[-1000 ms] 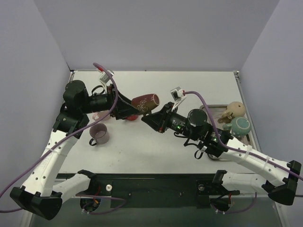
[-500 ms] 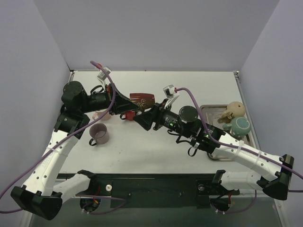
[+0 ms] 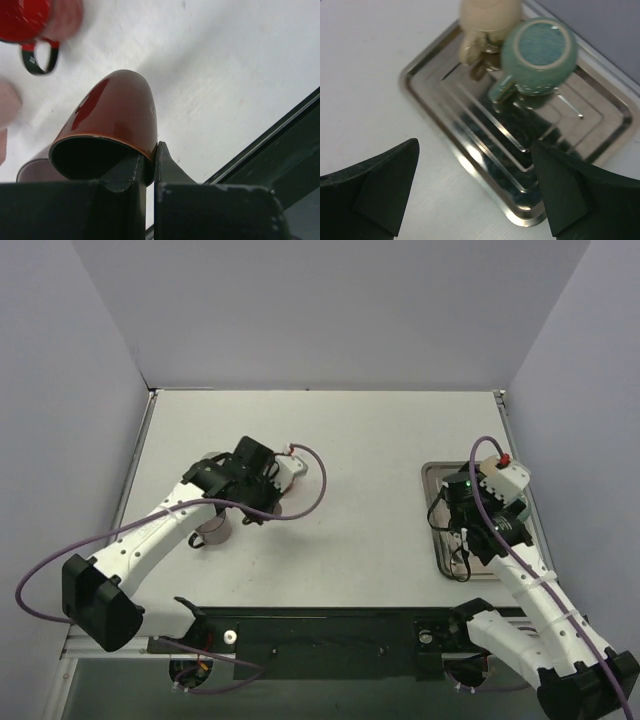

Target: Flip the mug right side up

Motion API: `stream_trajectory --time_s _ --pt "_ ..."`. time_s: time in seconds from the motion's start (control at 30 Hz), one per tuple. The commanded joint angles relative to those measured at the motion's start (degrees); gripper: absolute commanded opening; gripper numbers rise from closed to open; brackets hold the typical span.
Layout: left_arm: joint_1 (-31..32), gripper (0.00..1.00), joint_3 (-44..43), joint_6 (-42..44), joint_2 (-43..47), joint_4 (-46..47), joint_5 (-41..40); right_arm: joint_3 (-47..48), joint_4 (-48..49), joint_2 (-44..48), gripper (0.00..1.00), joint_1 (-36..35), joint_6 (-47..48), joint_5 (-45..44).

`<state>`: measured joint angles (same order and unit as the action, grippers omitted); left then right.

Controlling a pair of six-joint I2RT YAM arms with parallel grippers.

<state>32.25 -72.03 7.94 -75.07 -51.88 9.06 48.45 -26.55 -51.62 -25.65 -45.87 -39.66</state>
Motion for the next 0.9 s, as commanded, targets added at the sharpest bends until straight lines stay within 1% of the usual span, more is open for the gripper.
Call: stream_trajectory --time_s 0.0,0.1,0.2,0.27,0.3,0.33,0.4,0.5,0.6,0.67,0.8,0.83,0.87 --pt "6.59 0.0 4.34 9.46 -1.56 -4.73 -14.14 -6.16 -5.36 3.97 0.91 9.27 -4.76 -9.55" --pt "7.83 0.0 6.19 10.07 -4.55 -3.67 -16.35 -8.97 -2.91 3.63 0.91 14.74 -4.67 -8.16" --pt "8.09 0.0 7.08 11.04 -8.76 -1.92 -19.15 -10.91 -0.18 1.61 0.89 21.4 -5.89 -1.59" --pt "8.09 0.0 7.34 11.3 -11.14 -0.95 -20.13 -12.32 2.28 -1.45 0.86 24.4 -6.95 1.58" --pt "8.0 0.0 7.6 11.48 -12.11 -0.6 -20.13 -13.02 4.2 -2.34 0.84 25.11 -7.04 2.21" --pt "8.0 0.0 7.78 12.0 -12.73 -0.16 -19.7 -13.29 5.18 -4.0 0.79 25.3 -6.96 3.0" --pt "8.09 0.0 8.05 12.53 -14.05 0.54 -19.61 -13.03 8.51 -6.99 0.74 25.3 -6.87 4.93" --pt "8.09 0.0 8.31 13.15 -15.89 1.25 -19.26 -10.49 9.06 -11.92 0.73 24.86 -9.41 7.75" --pt "8.09 0.1 8.13 13.59 -16.43 1.78 -18.47 -7.41 7.92 -17.97 0.74 23.89 -14.32 5.13" --pt "8.09 0.22 8.13 14.03 -15.99 1.69 -17.24 -5.74 7.82 -21.22 0.74 22.75 -15.82 2.68" --pt "7.92 0.36 8.75 15.08 -14.5 1.34 -15.65 -1.61 7.65 -26.77 0.74 21.78 -17.15 0.46" --pt "8.0 0.42 8.57 15.08 -14.06 1.08 -15.56 -1.08 7.65 -27.57 0.74 21.52 -17.5 0.03" --pt "8.0 0.44 8.14 15.17 -13.79 0.9 -15.39 0.32 7.39 -28.88 0.74 21.52 -17.59 -0.24"
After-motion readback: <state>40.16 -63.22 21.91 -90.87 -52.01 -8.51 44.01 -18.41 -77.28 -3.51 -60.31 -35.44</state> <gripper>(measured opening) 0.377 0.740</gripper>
